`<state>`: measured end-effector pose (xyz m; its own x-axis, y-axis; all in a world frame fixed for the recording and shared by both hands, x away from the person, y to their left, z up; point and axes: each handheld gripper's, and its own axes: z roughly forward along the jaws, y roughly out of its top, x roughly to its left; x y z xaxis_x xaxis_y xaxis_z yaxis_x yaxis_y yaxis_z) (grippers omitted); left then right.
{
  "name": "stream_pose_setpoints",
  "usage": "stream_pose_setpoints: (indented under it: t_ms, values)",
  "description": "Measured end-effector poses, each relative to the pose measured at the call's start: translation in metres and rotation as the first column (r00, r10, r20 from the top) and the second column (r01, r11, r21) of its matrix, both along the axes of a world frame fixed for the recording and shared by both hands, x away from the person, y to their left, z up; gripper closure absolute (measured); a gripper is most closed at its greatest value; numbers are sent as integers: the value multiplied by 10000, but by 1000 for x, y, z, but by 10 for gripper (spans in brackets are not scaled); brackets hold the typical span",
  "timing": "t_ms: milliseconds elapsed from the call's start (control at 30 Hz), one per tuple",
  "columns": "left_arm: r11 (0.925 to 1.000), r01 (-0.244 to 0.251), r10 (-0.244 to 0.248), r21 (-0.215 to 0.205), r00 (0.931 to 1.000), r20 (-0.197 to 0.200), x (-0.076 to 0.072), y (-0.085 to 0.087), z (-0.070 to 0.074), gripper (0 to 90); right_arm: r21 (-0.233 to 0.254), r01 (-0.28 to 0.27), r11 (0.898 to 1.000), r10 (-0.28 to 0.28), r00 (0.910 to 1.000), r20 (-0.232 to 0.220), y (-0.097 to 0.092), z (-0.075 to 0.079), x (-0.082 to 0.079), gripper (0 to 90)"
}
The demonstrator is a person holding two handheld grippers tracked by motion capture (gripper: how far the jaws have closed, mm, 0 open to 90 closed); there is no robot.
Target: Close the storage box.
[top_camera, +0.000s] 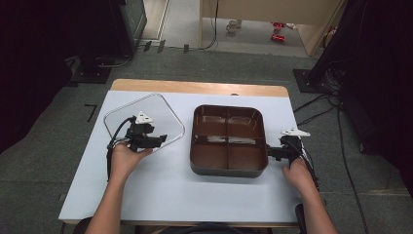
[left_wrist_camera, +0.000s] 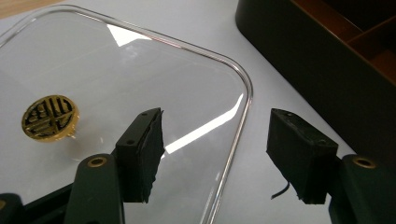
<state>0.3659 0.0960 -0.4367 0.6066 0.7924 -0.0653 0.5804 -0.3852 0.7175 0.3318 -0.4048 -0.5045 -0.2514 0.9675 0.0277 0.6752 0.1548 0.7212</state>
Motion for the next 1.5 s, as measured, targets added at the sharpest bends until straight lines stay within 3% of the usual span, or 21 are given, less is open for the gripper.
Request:
stream_pose_setpoints:
  t_ms: [133, 433, 800, 1033, 1100, 1267, 1333, 1367, 1500]
  values:
    - [9999, -62, 61, -160, 10000, -22, 7, 3, 4, 362, 0, -2, 10000, 2, 10000, 2, 0, 0, 0, 101]
    - [9999, -140, 140, 45, 9999, 13, 22, 7, 7, 370, 2, -1, 10000, 1, 10000, -2, 0, 0, 0, 101]
    - [9979, -655, 655, -13, 9978, 133, 44, 19, 5, 380, -5, -6, 10000, 6, 10000, 1, 0, 0, 0, 101]
    - [9935, -1134, 1135, -40, 9930, 315, 58, 31, -2, 383, -10, 3, 10000, -3, 10000, 0, 0, 0, 0, 102]
    - [9916, -1288, 1282, 148, 9911, 370, 61, 34, -5, 386, -8, 7, 10000, -7, 10000, -5, 0, 0, 0, 102]
    - [9892, -1449, 1445, 206, 9893, 217, 67, 40, -15, 383, -18, -3, 10000, 3, 10000, 18, 0, 0, 0, 102]
    - [9879, -1547, 1547, 87, 9879, 97, 68, 42, -19, 384, -24, -2, 10000, 2, 10000, 20, 0, 0, 0, 102]
    - [9869, -1609, 1611, -78, 9867, 216, 68, 45, -21, 386, -25, -4, 10000, 5, 10000, 22, 0, 0, 0, 102]
    - [9816, -1904, 1905, -116, 9817, 58, 69, 50, -25, 406, -25, 1, 10000, -1, 10000, 20, 0, 0, 0, 102]
